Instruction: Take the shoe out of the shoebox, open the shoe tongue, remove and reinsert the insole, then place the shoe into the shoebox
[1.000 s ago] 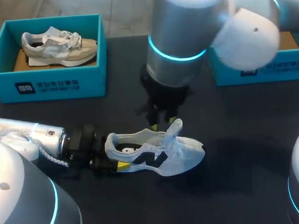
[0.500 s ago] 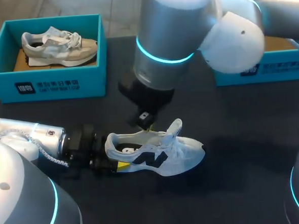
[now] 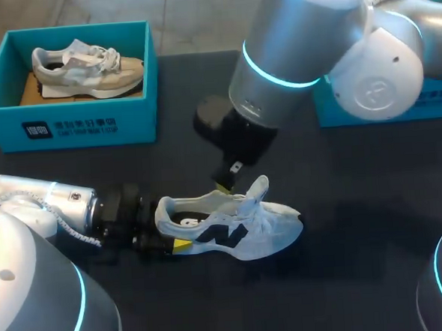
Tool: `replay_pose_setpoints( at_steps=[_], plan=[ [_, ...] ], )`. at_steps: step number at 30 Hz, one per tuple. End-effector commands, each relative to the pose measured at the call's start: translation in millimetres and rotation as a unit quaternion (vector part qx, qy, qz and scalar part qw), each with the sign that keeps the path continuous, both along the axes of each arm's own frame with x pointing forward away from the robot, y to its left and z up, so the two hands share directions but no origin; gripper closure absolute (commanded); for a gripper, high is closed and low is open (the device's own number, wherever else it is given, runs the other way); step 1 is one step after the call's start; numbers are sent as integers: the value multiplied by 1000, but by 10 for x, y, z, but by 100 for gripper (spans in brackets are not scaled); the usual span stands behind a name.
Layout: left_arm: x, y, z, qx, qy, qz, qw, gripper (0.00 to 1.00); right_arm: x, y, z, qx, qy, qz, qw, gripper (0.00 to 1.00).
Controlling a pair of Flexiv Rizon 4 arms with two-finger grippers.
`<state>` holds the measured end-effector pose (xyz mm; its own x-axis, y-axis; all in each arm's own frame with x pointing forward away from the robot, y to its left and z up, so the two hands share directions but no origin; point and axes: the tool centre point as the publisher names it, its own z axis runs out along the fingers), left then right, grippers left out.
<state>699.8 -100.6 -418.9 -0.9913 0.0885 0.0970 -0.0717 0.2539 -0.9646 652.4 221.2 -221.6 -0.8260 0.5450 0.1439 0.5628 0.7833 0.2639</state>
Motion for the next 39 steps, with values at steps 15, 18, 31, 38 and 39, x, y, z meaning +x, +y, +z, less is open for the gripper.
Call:
replay_pose_setpoints(
  at_steps=[15,18,31,38,39],
  plan=[
    [8,2,-29,0,0,0,1000,100,131,372,-137,-187,-12,126,974,100],
    [8,2,-29,0,0,0,1000,100,131,372,-137,-187,-12,126,974,100],
    [8,2,-29,0,0,0,1000,100,133,480,-351,-200,-49,178,962,100],
    [8,2,-29,0,0,0,1000,100,223,501,-629,-199,-45,202,958,100],
    [8,2,-29,0,0,0,1000,100,239,498,-653,-199,-45,205,957,100]
  ],
)
